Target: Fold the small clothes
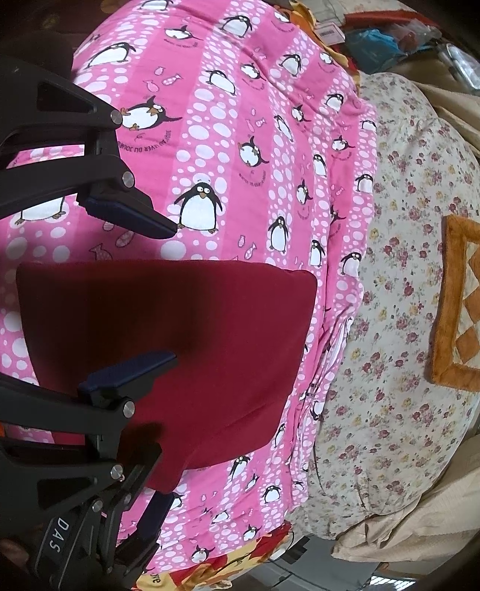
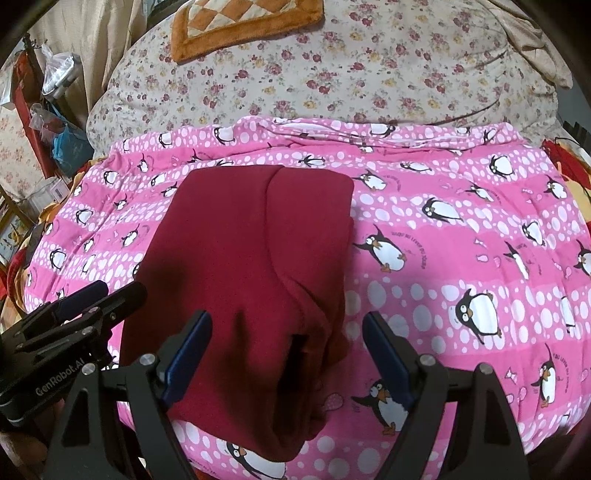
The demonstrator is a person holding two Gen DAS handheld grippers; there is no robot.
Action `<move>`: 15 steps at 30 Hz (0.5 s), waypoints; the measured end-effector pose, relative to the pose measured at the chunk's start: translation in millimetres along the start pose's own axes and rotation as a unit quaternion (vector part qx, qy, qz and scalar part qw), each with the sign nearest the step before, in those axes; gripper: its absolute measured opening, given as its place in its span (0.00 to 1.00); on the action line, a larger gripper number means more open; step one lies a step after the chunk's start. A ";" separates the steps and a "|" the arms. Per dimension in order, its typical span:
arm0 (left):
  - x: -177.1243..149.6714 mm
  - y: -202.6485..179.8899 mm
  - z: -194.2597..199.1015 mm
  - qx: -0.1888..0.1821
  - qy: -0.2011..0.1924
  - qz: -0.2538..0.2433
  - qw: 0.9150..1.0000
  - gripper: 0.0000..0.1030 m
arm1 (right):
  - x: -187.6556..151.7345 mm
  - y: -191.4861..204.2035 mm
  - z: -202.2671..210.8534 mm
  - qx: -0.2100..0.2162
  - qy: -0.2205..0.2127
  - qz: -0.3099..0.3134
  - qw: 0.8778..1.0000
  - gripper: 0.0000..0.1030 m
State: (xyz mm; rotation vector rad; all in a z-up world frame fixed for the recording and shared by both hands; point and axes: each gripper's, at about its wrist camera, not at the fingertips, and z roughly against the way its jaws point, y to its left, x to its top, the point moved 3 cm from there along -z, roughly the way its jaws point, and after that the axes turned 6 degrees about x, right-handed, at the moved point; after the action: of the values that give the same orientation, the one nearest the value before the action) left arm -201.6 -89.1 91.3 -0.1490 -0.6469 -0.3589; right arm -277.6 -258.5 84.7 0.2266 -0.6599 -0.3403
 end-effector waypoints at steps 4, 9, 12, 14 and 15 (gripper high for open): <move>0.2 -0.2 0.0 0.000 0.000 0.000 1.000 0.42 | 0.6 0.1 0.2 0.000 0.001 -0.001 1.000 0.84; -0.1 0.0 -0.1 -0.001 0.000 -0.001 1.000 0.42 | 0.2 0.7 -1.3 0.000 0.005 0.000 1.000 0.84; 0.1 -0.7 -0.7 -0.001 0.000 -0.002 1.000 0.42 | 0.7 1.5 -3.0 0.001 0.007 0.003 1.000 0.84; 0.4 -1.2 -1.4 -0.001 0.001 -0.003 1.000 0.42 | 0.5 2.7 -4.0 0.001 0.008 0.004 1.000 0.84; 0.6 -1.3 -2.3 -0.001 0.002 -0.004 1.000 0.42 | 0.4 3.3 -4.4 0.001 0.009 0.004 1.000 0.84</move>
State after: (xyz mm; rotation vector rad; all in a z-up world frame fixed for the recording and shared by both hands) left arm -200.4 -91.0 89.9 -0.1487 -0.6422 -0.3670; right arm -273.8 -255.2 82.5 0.2280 -0.6432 -0.3288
